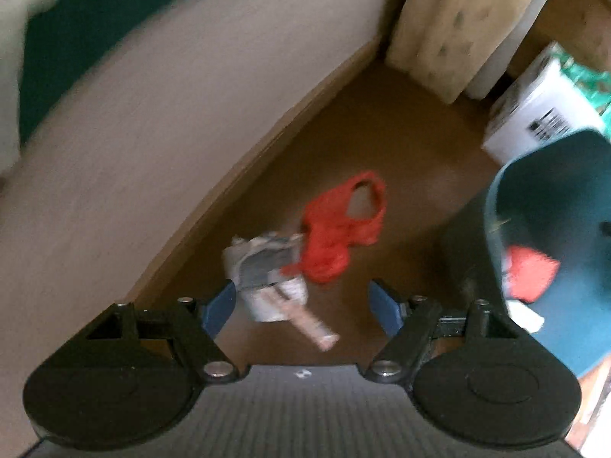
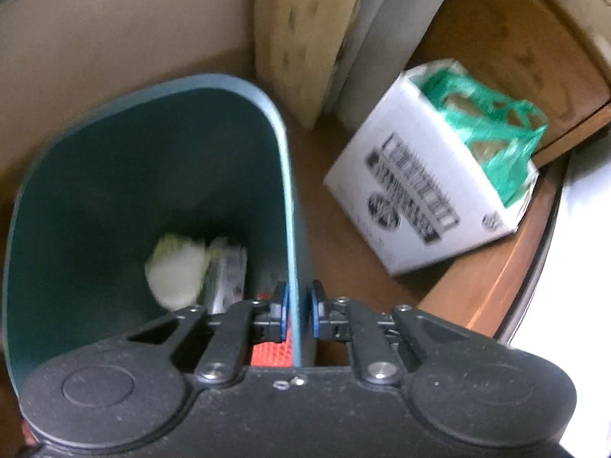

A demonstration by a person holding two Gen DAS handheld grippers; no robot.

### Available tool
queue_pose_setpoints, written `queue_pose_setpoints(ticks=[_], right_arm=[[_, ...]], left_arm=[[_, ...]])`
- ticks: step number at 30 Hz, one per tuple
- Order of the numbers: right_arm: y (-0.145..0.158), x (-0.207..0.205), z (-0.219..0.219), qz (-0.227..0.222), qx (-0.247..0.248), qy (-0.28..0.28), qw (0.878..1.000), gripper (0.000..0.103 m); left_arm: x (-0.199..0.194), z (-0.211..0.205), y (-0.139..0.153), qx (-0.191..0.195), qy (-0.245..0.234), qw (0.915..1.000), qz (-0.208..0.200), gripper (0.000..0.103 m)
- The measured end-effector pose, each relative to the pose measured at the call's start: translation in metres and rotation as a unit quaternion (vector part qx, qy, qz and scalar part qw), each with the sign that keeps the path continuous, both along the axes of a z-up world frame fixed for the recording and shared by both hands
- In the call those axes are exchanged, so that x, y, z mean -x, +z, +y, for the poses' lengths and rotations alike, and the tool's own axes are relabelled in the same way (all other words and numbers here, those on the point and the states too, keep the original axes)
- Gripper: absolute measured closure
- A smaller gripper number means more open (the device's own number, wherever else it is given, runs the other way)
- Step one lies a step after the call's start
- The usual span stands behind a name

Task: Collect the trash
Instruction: 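Lower the left tool to the grey-white paper wrapper and grasp it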

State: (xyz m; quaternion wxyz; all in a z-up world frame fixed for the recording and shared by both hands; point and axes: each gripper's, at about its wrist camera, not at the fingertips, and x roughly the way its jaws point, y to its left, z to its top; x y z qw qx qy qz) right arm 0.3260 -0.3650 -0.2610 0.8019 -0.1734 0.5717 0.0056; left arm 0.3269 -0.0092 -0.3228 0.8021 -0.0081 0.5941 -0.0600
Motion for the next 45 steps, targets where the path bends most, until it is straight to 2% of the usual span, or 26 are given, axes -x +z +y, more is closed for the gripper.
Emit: queue_pose_setpoints(ticks=[4, 10, 16, 21, 24, 28, 30, 33, 42, 45], right_arm=[[-0.01, 0.001, 0.005, 0.029, 0.011, -0.006, 0.999, 0.094], [-0.017, -0.005, -0.008, 0.053, -0.008, -0.088, 0.995, 0.097], [-0.027, 0.009, 0.011, 0.068, -0.02, -0.091, 0.993, 0.096], [-0.051, 0.022, 0.02, 0.119, -0.056, -0.096, 0.987, 0.096], [-0.061, 0.023, 0.024, 0.134, -0.065, -0.096, 0.984, 0.095], [-0.068, 0.022, 0.016, 0.134, -0.07, -0.107, 0.983, 0.095], [-0.069, 0.023, 0.013, 0.132, -0.072, -0.114, 0.982, 0.095], [-0.067, 0.026, 0.016, 0.126, -0.073, -0.119, 0.982, 0.095], [-0.058, 0.024, 0.016, 0.102, -0.088, -0.127, 0.983, 0.098], [-0.053, 0.024, 0.014, 0.089, -0.104, -0.135, 0.981, 0.099]], left_arm=[[-0.004, 0.021, -0.042, -0.006, 0.01, 0.9999, 0.011, 0.027], [-0.022, 0.028, -0.099, -0.015, -0.008, 0.9998, 0.011, 0.027], [-0.051, 0.036, -0.159, -0.032, 0.003, 0.9986, 0.042, 0.027], [-0.061, 0.036, -0.193, -0.05, -0.022, 0.9965, 0.063, 0.029], [-0.067, 0.044, -0.203, -0.034, -0.007, 0.9963, 0.078, 0.051], [-0.068, 0.056, -0.206, -0.009, 0.028, 0.9957, 0.088, 0.076], [-0.066, 0.058, -0.202, 0.0, 0.033, 0.9958, 0.086, 0.084], [-0.061, 0.057, -0.19, 0.001, 0.034, 0.9968, 0.072, 0.091], [-0.052, 0.05, -0.14, -0.012, 0.054, 0.9975, 0.045, 0.094], [-0.044, 0.051, -0.118, 0.001, 0.057, 0.9977, 0.037, 0.094]])
